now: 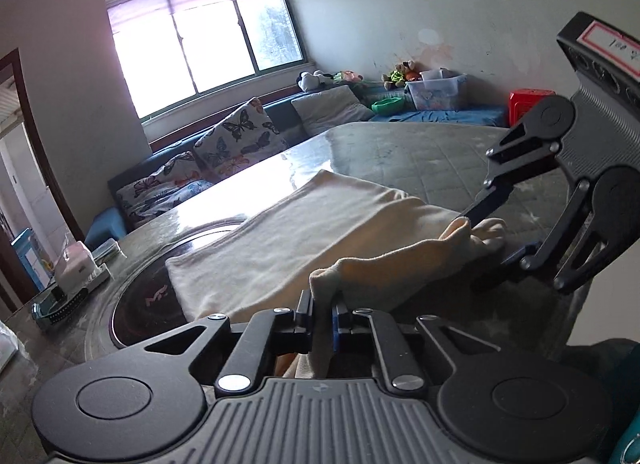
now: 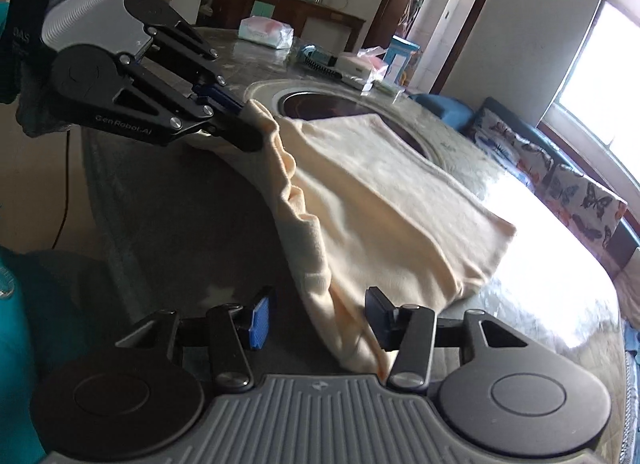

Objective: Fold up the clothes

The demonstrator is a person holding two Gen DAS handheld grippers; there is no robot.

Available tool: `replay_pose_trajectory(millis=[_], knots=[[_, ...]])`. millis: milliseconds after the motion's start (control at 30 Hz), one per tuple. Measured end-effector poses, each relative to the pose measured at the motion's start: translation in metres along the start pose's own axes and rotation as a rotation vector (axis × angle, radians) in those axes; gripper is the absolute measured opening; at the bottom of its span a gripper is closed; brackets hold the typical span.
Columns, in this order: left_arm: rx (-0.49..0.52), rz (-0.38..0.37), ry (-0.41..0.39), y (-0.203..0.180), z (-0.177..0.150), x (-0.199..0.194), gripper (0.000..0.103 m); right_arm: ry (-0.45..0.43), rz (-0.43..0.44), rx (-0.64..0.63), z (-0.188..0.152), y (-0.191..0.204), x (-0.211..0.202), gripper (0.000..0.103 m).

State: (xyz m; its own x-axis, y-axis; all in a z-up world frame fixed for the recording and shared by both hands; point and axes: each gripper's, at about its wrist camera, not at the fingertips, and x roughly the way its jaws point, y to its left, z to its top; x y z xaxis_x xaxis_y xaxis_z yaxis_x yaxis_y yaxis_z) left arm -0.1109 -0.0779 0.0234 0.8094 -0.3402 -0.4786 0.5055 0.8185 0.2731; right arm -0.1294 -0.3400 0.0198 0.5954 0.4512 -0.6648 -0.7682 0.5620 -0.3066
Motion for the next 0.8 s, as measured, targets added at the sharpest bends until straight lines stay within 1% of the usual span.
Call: replay_pose_trajectory(millis=[100,167,233,267,333,400,500,600,667,700,733,767,800], knots=[[-0.008,0.003,0.012,0.002,0.0,0.004,0.01,-0.01,-0.003,0.017,0.005,-0.005,0.011,0.043],[-0.008,0.008,0.022,0.002,-0.002,0.005,0.013,-0.005,0.014,0.062,0.01,-0.012,0.014,0.026],[0.008,0.021,0.029,0.0,-0.008,0.001,0.021,-0.001,0.031,0.107,0.014,-0.02,0.018,0.019],[0.017,0.028,0.032,-0.001,-0.011,-0.001,0.027,0.002,0.039,0.129,0.017,-0.023,0.02,0.014],[0.034,0.04,0.042,-0.003,-0.02,-0.006,0.027,0.006,0.056,0.174,0.021,-0.031,0.023,0.013],[0.049,0.047,0.059,-0.005,-0.028,-0.01,0.03,-0.002,0.062,0.2,0.023,-0.035,0.021,0.012],[0.08,0.065,0.086,-0.008,-0.039,-0.013,0.03,-0.01,0.06,0.209,0.024,-0.036,0.019,0.011],[0.118,0.08,0.08,-0.013,-0.046,-0.014,0.03,-0.016,0.054,0.221,0.024,-0.036,0.018,0.01],[0.138,0.083,0.075,-0.015,-0.046,-0.014,0.028,-0.017,0.047,0.233,0.024,-0.035,0.019,0.009],[0.145,0.085,0.074,-0.016,-0.045,-0.013,0.025,-0.021,0.042,0.235,0.024,-0.034,0.018,0.009],[0.145,0.079,0.072,-0.016,-0.045,-0.014,0.024,-0.025,0.038,0.236,0.023,-0.033,0.018,0.008],[0.142,0.057,0.07,-0.016,-0.045,-0.015,0.025,-0.026,0.036,0.241,0.023,-0.032,0.018,0.008],[0.144,0.034,0.065,-0.017,-0.045,-0.018,0.03,-0.027,0.035,0.253,0.022,-0.033,0.017,0.008]])
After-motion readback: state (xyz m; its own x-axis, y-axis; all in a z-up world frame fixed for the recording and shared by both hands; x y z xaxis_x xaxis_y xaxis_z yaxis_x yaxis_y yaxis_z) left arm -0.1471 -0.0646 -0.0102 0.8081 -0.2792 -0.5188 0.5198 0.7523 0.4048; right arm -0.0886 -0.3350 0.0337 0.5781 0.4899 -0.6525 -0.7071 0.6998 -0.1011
